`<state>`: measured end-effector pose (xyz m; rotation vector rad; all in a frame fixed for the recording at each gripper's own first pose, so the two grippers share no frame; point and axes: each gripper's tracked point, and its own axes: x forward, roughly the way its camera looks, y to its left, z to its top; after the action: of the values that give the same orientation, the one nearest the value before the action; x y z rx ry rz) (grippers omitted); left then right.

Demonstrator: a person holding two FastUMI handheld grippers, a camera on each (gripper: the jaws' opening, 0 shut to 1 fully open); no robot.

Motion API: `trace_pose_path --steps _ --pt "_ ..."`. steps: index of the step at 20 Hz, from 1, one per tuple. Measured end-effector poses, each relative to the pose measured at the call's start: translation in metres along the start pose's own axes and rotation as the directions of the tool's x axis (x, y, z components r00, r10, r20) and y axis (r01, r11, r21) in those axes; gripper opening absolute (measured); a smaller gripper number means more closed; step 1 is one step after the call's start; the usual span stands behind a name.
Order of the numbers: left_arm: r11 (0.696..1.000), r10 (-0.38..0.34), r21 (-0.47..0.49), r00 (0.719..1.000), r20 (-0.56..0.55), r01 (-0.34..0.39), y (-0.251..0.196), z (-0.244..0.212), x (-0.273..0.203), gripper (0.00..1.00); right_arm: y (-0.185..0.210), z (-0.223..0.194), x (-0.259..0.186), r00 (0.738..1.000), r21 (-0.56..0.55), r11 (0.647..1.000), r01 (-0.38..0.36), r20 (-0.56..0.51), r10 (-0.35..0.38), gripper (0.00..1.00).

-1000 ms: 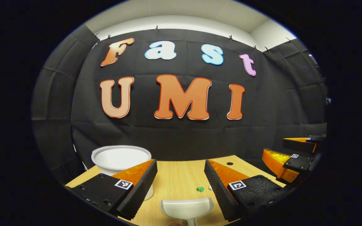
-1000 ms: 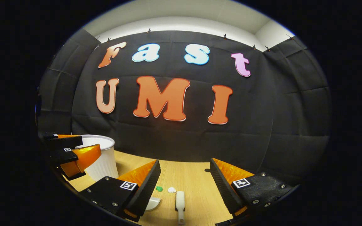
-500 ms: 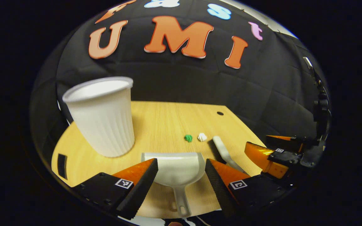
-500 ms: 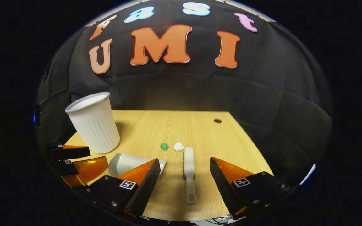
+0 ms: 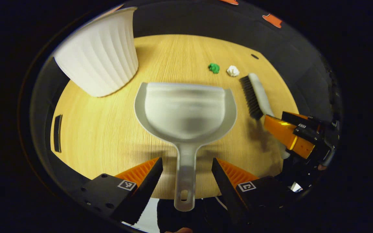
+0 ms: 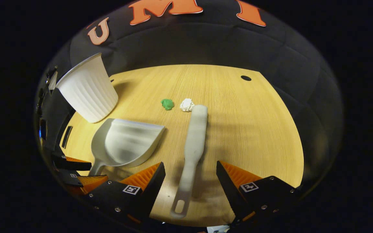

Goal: Pick up the small broom and dustpan from the desktop, sweep the trash into the dustpan with the broom, and then empty the trash into the garbage bin.

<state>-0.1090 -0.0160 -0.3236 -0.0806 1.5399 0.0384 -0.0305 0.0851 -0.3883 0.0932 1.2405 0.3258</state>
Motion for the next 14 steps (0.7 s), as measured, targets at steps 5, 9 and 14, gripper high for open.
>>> trace_pose_path --steps 5,9,14 --pt "1.000 0.008 -0.010 0.992 -0.125 -0.009 0.001 -0.005 0.025 0.98 -0.012 -0.004 0.029 0.994 -0.034 0.998 0.054 -0.092 -0.057 0.96" --pt "1.000 -0.012 0.019 0.983 -0.184 0.015 -0.002 -0.005 0.025 0.84 -0.015 0.008 0.044 0.988 -0.003 0.996 0.092 -0.128 -0.091 0.96" --pt "0.996 0.035 0.084 0.976 -0.217 -0.017 0.007 0.006 0.030 0.50 -0.003 0.011 0.059 0.981 -0.020 0.995 0.098 -0.169 -0.100 0.85"
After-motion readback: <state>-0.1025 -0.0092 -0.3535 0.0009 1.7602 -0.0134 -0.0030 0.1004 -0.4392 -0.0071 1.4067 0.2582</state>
